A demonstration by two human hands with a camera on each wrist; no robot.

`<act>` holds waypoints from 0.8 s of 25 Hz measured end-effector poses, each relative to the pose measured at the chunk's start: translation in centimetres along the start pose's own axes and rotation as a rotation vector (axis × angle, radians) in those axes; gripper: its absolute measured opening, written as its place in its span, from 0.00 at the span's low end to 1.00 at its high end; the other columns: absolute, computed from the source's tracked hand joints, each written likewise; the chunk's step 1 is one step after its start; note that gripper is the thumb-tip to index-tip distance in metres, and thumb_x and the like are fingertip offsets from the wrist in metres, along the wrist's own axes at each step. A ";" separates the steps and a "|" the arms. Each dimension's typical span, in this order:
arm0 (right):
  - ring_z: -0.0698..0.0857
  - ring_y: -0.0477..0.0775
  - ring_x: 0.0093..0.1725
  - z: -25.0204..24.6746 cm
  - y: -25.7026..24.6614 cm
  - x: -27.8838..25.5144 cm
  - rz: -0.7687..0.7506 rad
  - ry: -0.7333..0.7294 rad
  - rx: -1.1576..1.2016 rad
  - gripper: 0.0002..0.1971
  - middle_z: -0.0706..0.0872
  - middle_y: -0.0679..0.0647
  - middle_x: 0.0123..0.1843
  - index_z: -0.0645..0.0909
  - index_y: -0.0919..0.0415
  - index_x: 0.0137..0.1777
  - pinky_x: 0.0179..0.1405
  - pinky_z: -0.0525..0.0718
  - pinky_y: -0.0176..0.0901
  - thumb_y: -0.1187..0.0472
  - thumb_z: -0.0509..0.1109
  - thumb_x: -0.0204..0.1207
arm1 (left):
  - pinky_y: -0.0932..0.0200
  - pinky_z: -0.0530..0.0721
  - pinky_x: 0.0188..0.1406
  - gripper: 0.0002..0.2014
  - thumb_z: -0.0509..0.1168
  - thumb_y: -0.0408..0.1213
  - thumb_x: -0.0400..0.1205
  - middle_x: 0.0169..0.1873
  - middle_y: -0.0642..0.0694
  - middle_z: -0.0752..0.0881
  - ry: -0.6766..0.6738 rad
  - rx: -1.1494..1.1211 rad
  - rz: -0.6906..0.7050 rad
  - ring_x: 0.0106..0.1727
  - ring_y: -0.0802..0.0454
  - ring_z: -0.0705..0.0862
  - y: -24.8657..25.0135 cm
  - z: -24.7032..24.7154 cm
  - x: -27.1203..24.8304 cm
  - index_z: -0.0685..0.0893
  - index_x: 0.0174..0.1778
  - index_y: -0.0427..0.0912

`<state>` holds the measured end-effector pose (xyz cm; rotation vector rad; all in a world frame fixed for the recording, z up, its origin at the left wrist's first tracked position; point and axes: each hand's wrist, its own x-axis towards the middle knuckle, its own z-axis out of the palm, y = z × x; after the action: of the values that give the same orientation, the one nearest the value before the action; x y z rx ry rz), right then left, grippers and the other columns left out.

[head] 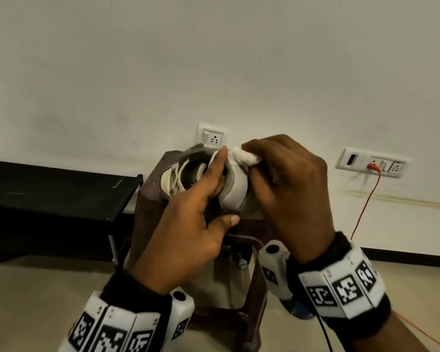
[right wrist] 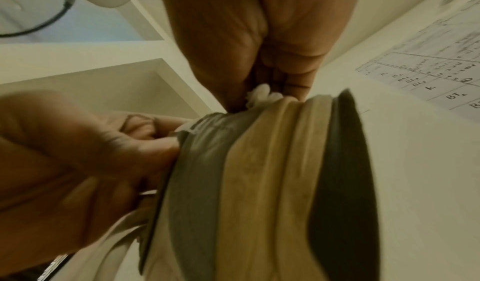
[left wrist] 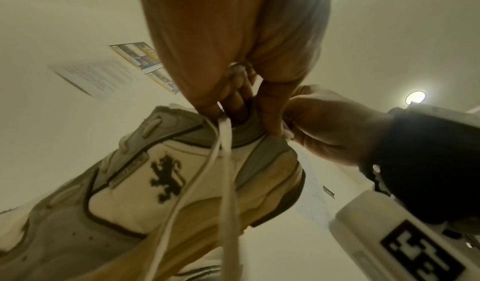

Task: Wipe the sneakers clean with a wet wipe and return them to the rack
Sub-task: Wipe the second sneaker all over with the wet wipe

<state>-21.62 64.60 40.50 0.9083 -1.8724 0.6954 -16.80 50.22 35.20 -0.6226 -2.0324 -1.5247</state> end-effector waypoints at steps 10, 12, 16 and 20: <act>0.86 0.57 0.46 -0.7 -2.0 -1.6 -0.137 -0.085 -0.016 0.10 0.88 0.60 0.48 0.87 0.66 0.53 0.45 0.84 0.44 0.62 0.69 0.76 | 0.57 0.88 0.53 0.35 0.71 0.21 0.75 0.57 0.57 0.86 0.033 -0.147 -0.011 0.56 0.55 0.88 1.1 -0.6 -1.7 0.66 0.60 0.66; 0.86 0.54 0.45 -0.4 -0.7 -0.4 -0.010 -0.137 0.015 0.09 0.88 0.56 0.47 0.87 0.63 0.53 0.46 0.85 0.44 0.63 0.70 0.75 | 0.58 0.86 0.56 0.38 0.73 0.21 0.73 0.57 0.54 0.88 0.018 -0.107 -0.052 0.57 0.56 0.88 0.6 -0.8 -1.7 0.65 0.59 0.69; 0.85 0.55 0.47 0.1 -0.4 -2.2 -0.108 -0.309 0.015 0.12 0.87 0.55 0.48 0.86 0.62 0.54 0.45 0.85 0.48 0.69 0.71 0.71 | 0.55 0.87 0.57 0.37 0.73 0.23 0.73 0.57 0.56 0.88 0.072 -0.071 -0.113 0.57 0.59 0.88 -0.3 -1.9 -1.5 0.66 0.53 0.75; 0.85 0.57 0.48 1.2 -0.5 -5.4 -0.185 -0.338 0.010 0.13 0.87 0.57 0.51 0.85 0.63 0.56 0.44 0.85 0.53 0.67 0.68 0.72 | 0.55 0.88 0.53 0.30 0.70 0.19 0.74 0.55 0.45 0.87 0.119 -0.127 -0.124 0.56 0.53 0.89 -1.1 -3.0 -1.1 0.67 0.53 0.61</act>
<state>-20.11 64.99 35.17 1.2488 -2.0432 0.4594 -16.28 46.94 34.40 -0.4491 -1.9270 -1.7313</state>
